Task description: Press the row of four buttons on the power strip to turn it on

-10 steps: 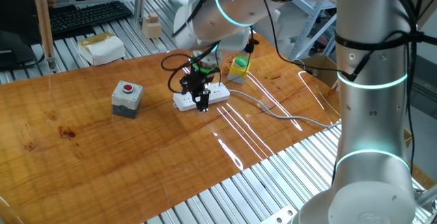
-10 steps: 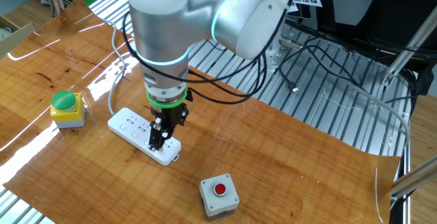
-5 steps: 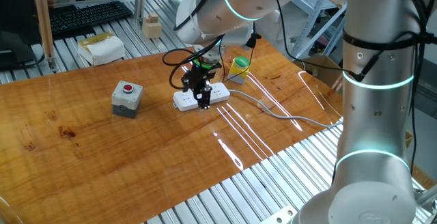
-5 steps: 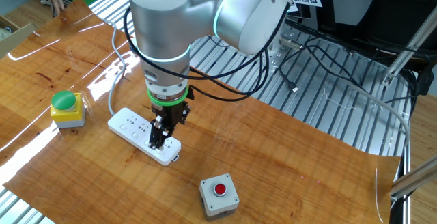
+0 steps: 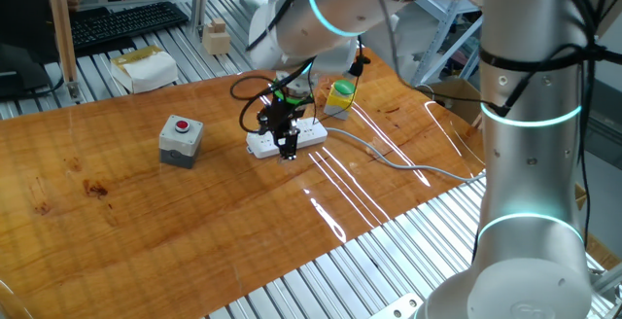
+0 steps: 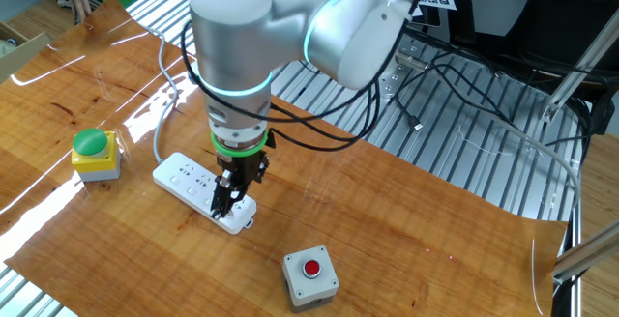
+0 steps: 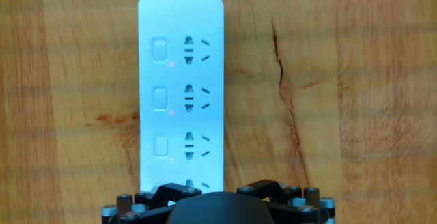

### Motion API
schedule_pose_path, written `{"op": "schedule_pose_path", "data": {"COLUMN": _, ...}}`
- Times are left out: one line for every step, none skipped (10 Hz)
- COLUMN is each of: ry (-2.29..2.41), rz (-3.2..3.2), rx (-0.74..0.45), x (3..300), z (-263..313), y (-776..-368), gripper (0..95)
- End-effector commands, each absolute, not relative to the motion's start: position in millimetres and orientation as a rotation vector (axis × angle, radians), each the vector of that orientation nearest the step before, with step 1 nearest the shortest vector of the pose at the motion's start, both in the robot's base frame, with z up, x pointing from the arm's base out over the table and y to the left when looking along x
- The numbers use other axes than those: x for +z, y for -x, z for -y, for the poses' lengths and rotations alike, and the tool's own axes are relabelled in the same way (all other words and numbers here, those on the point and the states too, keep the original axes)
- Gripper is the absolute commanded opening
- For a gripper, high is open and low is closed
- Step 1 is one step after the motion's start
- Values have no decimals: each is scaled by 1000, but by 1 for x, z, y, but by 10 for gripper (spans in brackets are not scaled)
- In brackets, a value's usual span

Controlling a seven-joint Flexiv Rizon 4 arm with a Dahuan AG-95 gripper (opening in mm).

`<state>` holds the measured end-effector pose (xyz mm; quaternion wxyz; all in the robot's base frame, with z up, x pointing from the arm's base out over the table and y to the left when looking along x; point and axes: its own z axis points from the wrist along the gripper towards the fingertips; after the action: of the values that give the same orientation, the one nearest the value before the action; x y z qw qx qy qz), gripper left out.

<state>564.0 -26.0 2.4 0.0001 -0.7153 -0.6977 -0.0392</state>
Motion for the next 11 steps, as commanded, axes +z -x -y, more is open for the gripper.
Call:
{"op": "schedule_pose_path", "data": {"ry": 2240, "rz": 2189, "rx": -119, "x": 5, "z": 25, "y": -562, "gripper": 950}}
{"op": "schedule_pose_path", "data": {"ry": 2238, "rz": 2187, "rx": -100, "x": 9, "z": 25, "y": -563, "gripper": 950}}
{"op": "schedule_pose_path", "data": {"ry": 2229, "rz": 2184, "rx": -80, "x": 15, "z": 26, "y": -563, "gripper": 950}}
{"op": "schedule_pose_path", "data": {"ry": 2216, "rz": 2182, "rx": -62, "x": 24, "z": 27, "y": -563, "gripper": 950}}
{"op": "schedule_pose_path", "data": {"ry": 2207, "rz": 2182, "rx": -48, "x": 27, "z": 28, "y": -563, "gripper": 950}}
{"op": "schedule_pose_path", "data": {"ry": 2196, "rz": 2189, "rx": -32, "x": 33, "z": 29, "y": -563, "gripper": 950}}
{"op": "schedule_pose_path", "data": {"ry": 2159, "rz": 2213, "rx": -4, "x": 41, "z": 30, "y": -564, "gripper": 950}}
{"op": "schedule_pose_path", "data": {"ry": 2126, "rz": 2240, "rx": 2, "x": 46, "z": 32, "y": -564, "gripper": 950}}
{"op": "schedule_pose_path", "data": {"ry": 2032, "rz": 2322, "rx": 6, "x": 53, "z": 33, "y": -564, "gripper": 760}}
{"op": "schedule_pose_path", "data": {"ry": 1867, "rz": 2430, "rx": 21, "x": 63, "z": 36, "y": -564, "gripper": 760}}
{"op": "schedule_pose_path", "data": {"ry": 1743, "rz": 2496, "rx": 33, "x": 71, "z": 40, "y": -565, "gripper": 760}}
